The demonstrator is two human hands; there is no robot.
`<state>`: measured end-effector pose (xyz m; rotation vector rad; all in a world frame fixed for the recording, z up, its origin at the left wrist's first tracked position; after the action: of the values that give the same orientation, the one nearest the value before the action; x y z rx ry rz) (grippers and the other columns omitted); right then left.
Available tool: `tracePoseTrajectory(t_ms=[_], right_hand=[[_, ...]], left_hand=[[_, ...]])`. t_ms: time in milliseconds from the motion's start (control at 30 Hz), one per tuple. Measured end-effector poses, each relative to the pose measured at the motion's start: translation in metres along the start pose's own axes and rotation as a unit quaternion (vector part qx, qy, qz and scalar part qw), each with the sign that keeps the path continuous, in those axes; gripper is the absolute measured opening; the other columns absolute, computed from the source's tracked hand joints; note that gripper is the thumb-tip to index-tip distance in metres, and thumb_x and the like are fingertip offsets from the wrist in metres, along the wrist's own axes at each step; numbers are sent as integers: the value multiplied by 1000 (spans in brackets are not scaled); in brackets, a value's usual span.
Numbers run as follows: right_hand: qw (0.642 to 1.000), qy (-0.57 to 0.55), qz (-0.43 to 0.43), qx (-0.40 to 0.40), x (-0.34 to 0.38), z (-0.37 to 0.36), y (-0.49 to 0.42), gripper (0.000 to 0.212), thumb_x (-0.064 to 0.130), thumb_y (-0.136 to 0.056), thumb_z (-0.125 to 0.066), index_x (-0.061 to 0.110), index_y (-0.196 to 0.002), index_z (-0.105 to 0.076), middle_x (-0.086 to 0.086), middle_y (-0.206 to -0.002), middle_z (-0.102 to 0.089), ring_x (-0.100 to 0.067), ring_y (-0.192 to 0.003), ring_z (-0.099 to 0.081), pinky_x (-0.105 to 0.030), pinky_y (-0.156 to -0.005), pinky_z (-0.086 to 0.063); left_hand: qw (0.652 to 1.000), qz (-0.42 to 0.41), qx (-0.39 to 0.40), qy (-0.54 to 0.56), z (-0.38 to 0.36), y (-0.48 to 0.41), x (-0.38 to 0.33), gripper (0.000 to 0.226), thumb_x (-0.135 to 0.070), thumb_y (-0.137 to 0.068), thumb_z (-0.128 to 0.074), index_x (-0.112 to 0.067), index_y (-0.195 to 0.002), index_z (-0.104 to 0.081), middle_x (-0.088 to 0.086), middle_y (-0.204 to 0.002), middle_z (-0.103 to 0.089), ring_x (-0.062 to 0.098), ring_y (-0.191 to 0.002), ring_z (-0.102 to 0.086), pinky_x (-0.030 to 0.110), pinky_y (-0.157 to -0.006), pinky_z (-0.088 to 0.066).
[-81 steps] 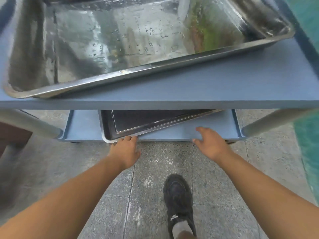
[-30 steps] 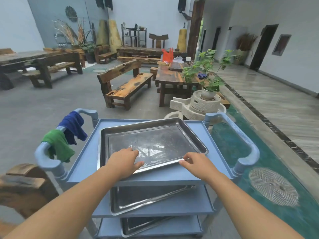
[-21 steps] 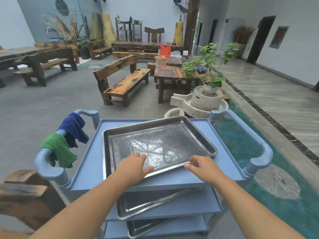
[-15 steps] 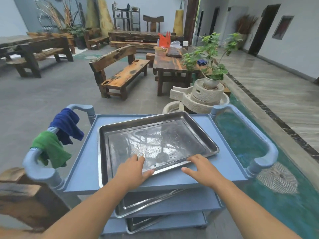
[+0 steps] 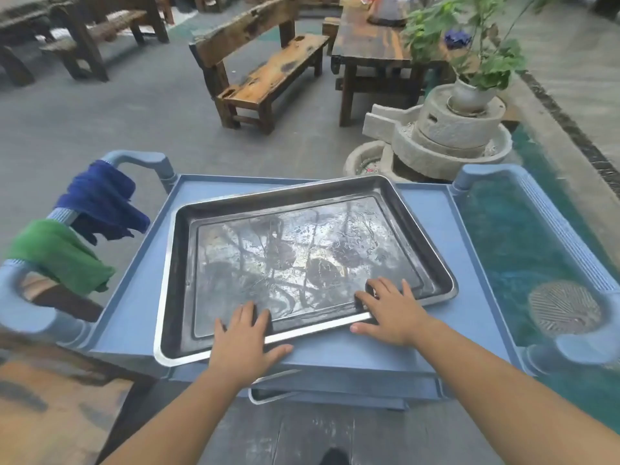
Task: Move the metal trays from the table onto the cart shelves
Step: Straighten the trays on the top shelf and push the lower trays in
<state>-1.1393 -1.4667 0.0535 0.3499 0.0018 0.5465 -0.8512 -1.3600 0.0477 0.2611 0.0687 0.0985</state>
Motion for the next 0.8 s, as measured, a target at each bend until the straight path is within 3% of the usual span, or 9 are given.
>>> tracePoseTrajectory(t_ms=[100, 267, 500, 800], right_hand=[[998, 29, 48, 10, -10, -3, -19, 102, 96, -66, -17, 38, -150, -17, -3, -162, -11, -25, -150, -3, -66, -114, 1], [997, -20, 51, 52, -18, -11, -33, 111, 103, -55, -24, 51, -149, 6, 5, -162, 19, -22, -149, 17, -64, -115, 2], [997, -52, 13, 47, -13, -13, -25, 111, 104, -54, -26, 53, -148, 5, 8, -162, 18, -19, -149, 16, -62, -116, -1], [991, -98, -93, 24, 10, -23, -4, 111, 104, -54, -27, 53, -149, 2, 8, -163, 16, -18, -149, 16, -61, -117, 1]], left_hand=[[1000, 23, -3, -12, -6, -6, -1, 105, -97, -65, -7, -37, -150, -23, 5, -160, -19, 29, -147, -17, 61, -113, -21], [1000, 26, 4, 9, -10, -9, 2, 107, -99, -64, -4, -40, -150, -23, 5, -162, -18, 31, -147, -16, 59, -108, -31], [1000, 4, -9, 7, -7, -20, 10, 104, -99, -65, -7, -41, -150, -26, 2, -162, -20, 31, -147, -16, 55, -112, -30], [996, -90, 9, 7, 5, -60, 34, 107, -103, -59, -12, -46, -149, -22, -4, -164, -15, 26, -150, -14, 53, -115, -24]])
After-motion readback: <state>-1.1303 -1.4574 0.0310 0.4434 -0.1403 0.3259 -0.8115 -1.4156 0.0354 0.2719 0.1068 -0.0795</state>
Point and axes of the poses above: each hand's wrist, its own y-axis away from the middle knuckle, its own z-axis out of the back of the hand, x = y × z, the point moved 3 cm from there along -y, towards the middle knuckle
